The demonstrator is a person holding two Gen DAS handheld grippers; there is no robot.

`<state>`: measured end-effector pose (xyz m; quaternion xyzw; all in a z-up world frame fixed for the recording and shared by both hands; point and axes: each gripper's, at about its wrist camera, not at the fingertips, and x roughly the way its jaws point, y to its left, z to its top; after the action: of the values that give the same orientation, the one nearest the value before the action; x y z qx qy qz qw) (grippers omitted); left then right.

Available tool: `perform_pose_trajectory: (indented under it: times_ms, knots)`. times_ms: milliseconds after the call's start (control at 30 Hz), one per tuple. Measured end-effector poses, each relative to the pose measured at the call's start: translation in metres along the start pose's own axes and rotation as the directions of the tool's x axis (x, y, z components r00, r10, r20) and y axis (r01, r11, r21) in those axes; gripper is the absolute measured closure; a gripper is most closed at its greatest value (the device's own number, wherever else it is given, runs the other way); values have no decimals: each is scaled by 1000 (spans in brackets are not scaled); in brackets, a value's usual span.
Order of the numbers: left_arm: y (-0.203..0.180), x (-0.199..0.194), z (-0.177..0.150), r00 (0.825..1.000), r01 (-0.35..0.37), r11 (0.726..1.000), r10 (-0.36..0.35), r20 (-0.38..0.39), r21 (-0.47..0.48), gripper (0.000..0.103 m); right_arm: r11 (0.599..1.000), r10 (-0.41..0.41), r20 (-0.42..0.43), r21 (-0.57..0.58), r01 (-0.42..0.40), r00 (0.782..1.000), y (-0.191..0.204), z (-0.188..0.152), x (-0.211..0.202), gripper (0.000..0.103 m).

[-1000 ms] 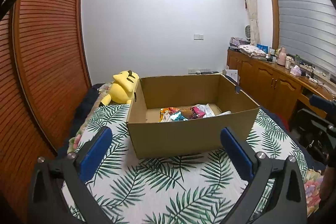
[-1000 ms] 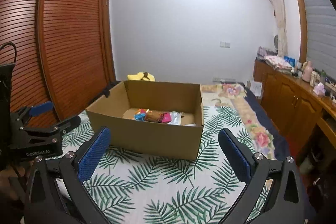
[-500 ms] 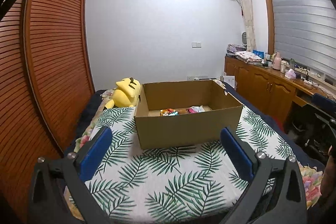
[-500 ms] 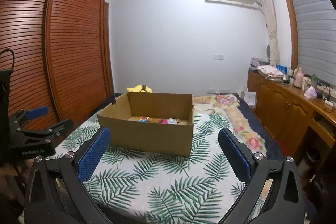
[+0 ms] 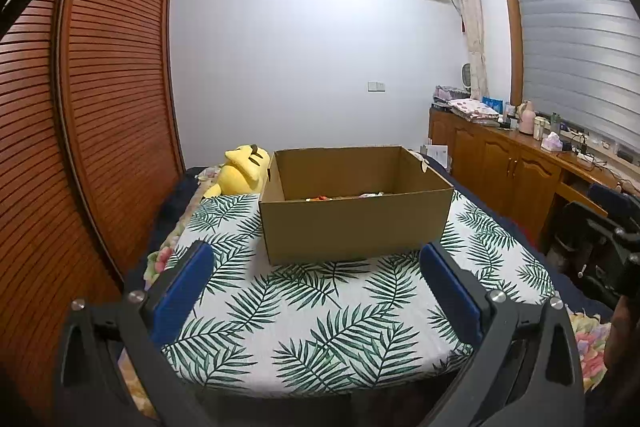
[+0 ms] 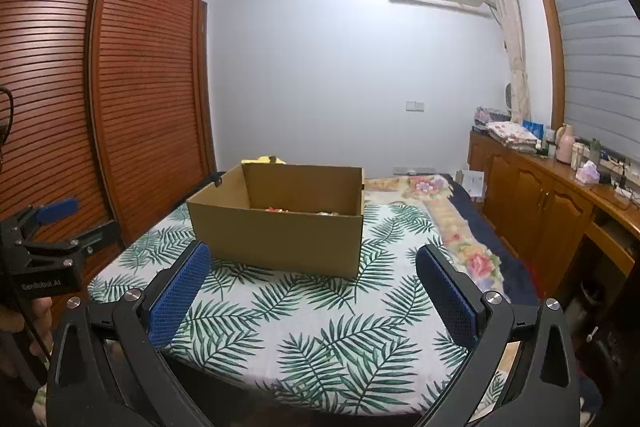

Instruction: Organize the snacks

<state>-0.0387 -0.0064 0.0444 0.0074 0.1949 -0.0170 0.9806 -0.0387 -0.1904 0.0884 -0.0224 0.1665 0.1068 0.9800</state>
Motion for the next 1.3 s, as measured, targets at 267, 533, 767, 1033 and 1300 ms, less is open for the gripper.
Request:
perform_pose_trajectory:
  times_ms: [267,533,767,1033,1300]
  knots:
    - [3,2,-3,1000,-2,1000,2,-8,-3,0,1000,-5,0,5,5,1000,0,-1,0,0]
    - [4,2,-3,1000,-3,1000,3,-3,-5,0,1000,-7,0,4,7,1000,1,-1,-1,0]
    - [5,2,-3,1000,-4,1000,4,-2,-9,0,1000,-5,-1,7,5,1000,1,-1,0,0]
    - [6,1,-3,1000,-6,1000,6,-1,-11,0,1000,-8,-6,7,8,1000,2,1,0,0]
    - [6,1,-3,1000,-7,1000,7,1,-12,0,1000,-14,-7,6,14,1000,3,0,-1,0]
